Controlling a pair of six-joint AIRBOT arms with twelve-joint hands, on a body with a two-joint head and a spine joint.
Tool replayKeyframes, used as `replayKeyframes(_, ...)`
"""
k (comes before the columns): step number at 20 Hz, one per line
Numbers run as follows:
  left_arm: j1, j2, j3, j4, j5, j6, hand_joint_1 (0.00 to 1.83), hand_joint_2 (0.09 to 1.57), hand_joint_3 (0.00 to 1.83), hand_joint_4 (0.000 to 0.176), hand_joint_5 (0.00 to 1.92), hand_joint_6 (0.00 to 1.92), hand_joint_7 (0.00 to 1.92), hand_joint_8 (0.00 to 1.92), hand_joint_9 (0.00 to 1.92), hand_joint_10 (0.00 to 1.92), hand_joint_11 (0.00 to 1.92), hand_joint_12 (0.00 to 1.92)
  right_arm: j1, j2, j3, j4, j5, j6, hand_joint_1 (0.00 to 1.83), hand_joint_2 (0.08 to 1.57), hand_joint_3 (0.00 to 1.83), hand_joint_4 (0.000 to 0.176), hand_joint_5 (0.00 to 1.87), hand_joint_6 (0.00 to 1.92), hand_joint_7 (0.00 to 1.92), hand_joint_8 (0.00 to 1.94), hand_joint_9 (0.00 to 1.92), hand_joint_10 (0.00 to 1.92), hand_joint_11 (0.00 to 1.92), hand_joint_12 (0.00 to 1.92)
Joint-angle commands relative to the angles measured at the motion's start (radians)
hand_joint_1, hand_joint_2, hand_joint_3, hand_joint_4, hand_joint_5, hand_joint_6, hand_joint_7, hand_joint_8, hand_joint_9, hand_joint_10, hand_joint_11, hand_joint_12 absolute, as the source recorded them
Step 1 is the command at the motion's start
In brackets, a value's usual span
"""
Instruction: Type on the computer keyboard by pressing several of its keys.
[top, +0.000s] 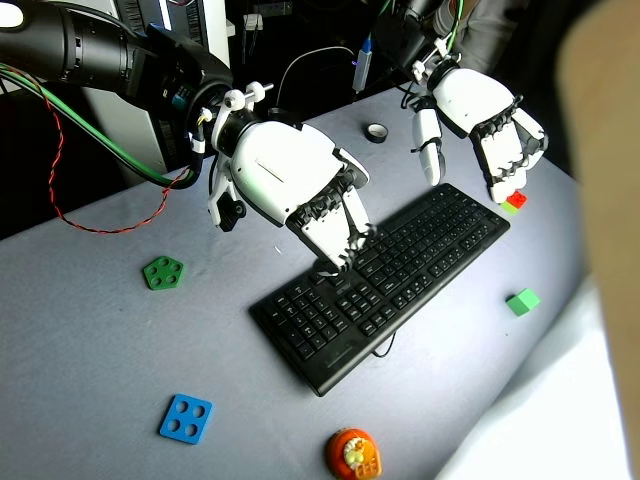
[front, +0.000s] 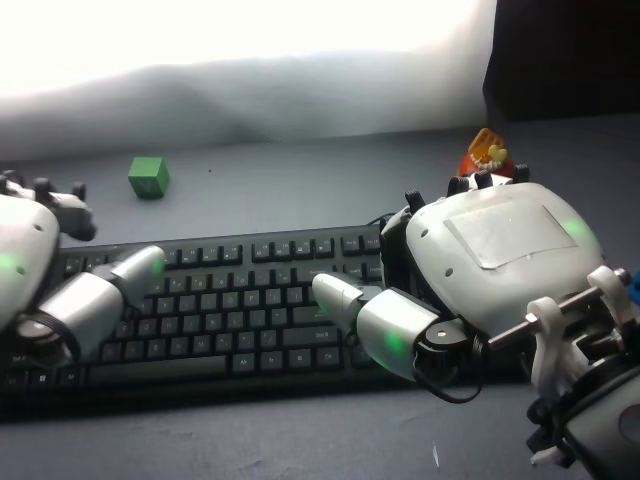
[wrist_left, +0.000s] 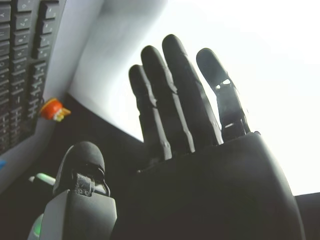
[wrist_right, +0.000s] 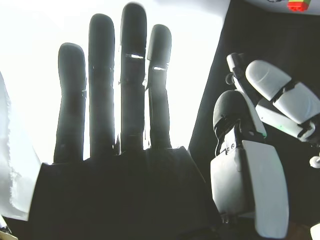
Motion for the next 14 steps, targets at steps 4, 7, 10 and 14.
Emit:
replayKeyframes(4,-0.015,0.049,0.0,0.049,-0.099,-0.021,0.26,1.42,0.0,0.0,1.04,0.76,1.14,0.99,0.97,1.39,0.66,1.74,0.002,0.004,-0.005,-0.093,0.057,0.0,0.0,1.38,0.03,0.0,1.09,1.8,1.34,1.79,1.37,1.92,1.35,1.92)
replayKeyframes(7,-0.029,0.078,0.001,0.049,-0.074,-0.037,0.35,1.43,0.0,0.0,0.97,1.08,1.12,1.17,1.01,1.49,0.74,1.77,0.002,0.004,-0.006,-0.093,0.057,0.0,0.07,1.46,0.04,0.0,1.1,1.89,1.33,1.88,1.37,1.92,1.37,1.92)
replayKeyframes(10,-0.062,0.106,-0.001,0.049,-0.046,-0.038,0.4,1.44,0.0,0.0,0.93,1.25,1.06,1.3,0.98,1.56,0.77,1.79,0.003,0.004,-0.006,-0.094,0.057,-0.001,0.24,1.48,0.02,0.0,1.1,1.86,1.32,1.86,1.36,1.92,1.36,1.92)
replayKeyframes(14,-0.09,0.134,-0.002,0.049,-0.016,-0.036,0.32,1.47,0.01,0.0,0.95,1.2,1.06,1.29,0.96,1.57,0.75,1.85,0.004,0.007,-0.006,-0.102,0.058,-0.009,0.41,1.5,0.01,0.0,1.08,1.82,1.33,1.81,1.35,1.92,1.35,1.92)
